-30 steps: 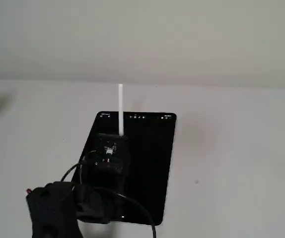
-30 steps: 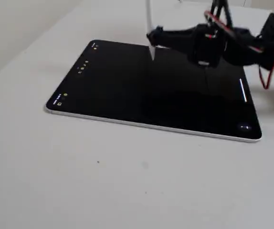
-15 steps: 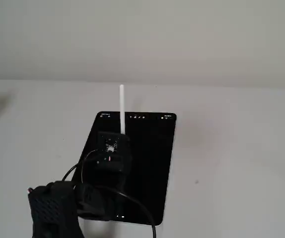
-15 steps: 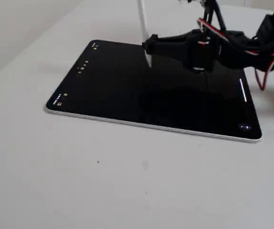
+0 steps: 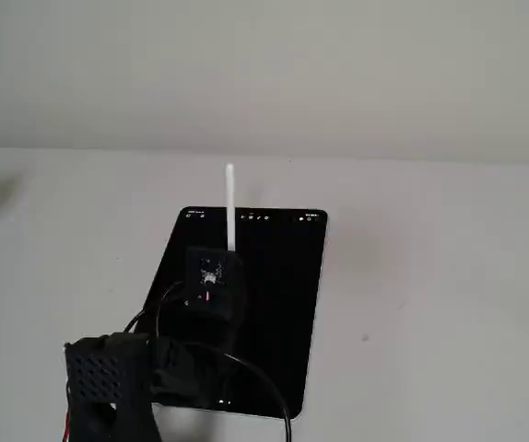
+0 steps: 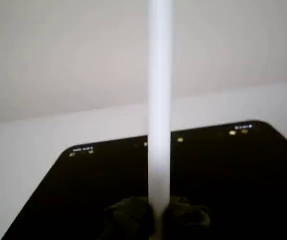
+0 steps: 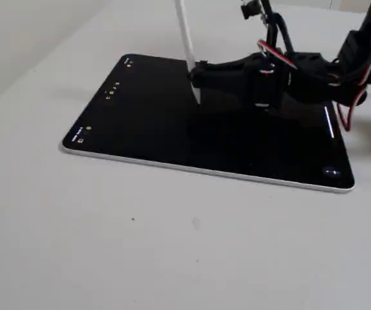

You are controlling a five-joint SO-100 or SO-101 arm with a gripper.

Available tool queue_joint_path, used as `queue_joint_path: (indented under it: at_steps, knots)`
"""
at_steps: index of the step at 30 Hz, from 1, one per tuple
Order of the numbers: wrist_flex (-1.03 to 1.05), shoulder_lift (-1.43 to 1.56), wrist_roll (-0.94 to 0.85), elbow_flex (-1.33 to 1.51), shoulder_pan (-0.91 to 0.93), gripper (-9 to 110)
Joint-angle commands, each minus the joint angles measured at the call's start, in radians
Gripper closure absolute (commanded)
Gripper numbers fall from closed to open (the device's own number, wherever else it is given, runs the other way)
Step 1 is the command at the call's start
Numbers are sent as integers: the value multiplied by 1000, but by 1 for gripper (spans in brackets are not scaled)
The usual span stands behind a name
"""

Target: Draw a circular shape on the ipad using the apple pencil

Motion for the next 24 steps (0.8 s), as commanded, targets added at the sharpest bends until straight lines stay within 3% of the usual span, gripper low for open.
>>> queue_joint_path:
  at_steps: [1,24]
  knots:
    - [6,6,-15,-48,-25,102]
    - [-12,21,-43,49,-77,102]
